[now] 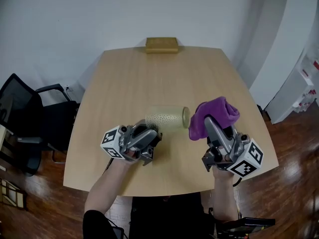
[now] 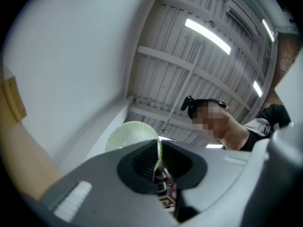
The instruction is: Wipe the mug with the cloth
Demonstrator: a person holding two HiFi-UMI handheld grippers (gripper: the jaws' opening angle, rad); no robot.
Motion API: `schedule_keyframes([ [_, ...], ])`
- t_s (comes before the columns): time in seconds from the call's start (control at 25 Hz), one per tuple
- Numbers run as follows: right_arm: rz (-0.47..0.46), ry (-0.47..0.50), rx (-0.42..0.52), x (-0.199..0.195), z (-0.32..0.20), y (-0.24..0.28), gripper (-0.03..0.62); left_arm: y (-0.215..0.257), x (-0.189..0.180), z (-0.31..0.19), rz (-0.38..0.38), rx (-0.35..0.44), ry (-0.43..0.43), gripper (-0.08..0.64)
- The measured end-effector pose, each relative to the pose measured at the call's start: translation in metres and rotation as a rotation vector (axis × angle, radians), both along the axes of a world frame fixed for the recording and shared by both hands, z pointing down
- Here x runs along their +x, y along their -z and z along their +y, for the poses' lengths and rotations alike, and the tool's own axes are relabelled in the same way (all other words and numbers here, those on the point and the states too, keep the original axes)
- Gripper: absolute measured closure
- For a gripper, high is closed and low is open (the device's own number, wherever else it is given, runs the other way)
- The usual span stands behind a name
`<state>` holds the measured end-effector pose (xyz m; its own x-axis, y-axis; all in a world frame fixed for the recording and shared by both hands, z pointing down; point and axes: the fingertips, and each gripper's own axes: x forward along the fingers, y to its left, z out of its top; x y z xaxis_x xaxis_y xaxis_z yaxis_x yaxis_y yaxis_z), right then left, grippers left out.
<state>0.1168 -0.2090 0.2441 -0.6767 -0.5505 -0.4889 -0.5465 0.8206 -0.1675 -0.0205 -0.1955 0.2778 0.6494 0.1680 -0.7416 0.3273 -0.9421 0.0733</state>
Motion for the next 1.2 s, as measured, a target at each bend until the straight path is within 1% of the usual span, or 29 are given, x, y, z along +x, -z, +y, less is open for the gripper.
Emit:
schedule_keyframes([
  [0.08, 0.052, 0.044, 0.061, -0.021, 0.016, 0.010, 0.537, -0.001, 0.001, 0.000, -0.008, 0.002, 0.000, 0.515],
  [0.12, 0.082, 0.057, 0.075, -0.031, 0.020, 0.011, 0.537, -0.001, 0.002, 0.001, -0.011, 0.005, -0.002, 0.515],
  [0.2, 0.120, 0.059, 0.070, -0.042, 0.017, 0.008, 0.537, -0.001, 0.003, 0.003, -0.012, 0.006, -0.011, 0.515],
  [0.32, 0.098, 0.033, 0.002, -0.034, -0.003, -0.008, 0.537, 0.000, 0.002, 0.003, -0.001, -0.003, -0.023, 0.512],
  [0.48, 0.040, -0.010, -0.133, -0.011, -0.029, -0.040, 0.537, -0.002, 0.001, 0.000, -0.006, -0.009, 0.002, 0.512],
  [0.56, 0.007, -0.031, -0.157, -0.001, -0.030, -0.045, 0.537, -0.002, 0.000, -0.001, -0.004, -0.007, 0.012, 0.515],
  [0.64, -0.015, -0.031, -0.128, 0.005, -0.021, -0.036, 0.537, -0.001, 0.000, -0.001, -0.002, -0.002, 0.019, 0.515],
  [0.72, -0.007, -0.012, -0.057, 0.001, -0.005, -0.018, 0.537, -0.001, 0.000, -0.002, -0.002, -0.002, 0.025, 0.515],
  [0.84, 0.064, 0.020, 0.045, -0.021, 0.020, -0.001, 0.537, -0.002, 0.000, -0.002, -0.005, -0.003, 0.028, 0.515],
  [0.92, 0.121, 0.029, 0.059, -0.035, 0.024, -0.004, 0.537, -0.001, 0.000, 0.000, -0.007, 0.006, 0.024, 0.515],
  [0.96, 0.131, 0.032, 0.048, -0.039, 0.021, -0.008, 0.537, -0.001, 0.001, 0.001, -0.010, 0.015, 0.019, 0.515],
  [1.04, 0.109, 0.034, -0.008, -0.035, 0.009, -0.020, 0.537, 0.000, 0.002, 0.005, -0.017, 0.031, 0.010, 0.512],
  [1.2, 0.074, -0.035, -0.169, -0.008, -0.026, -0.047, 0.537, -0.002, 0.003, 0.003, -0.038, 0.040, 0.016, 0.514],
])
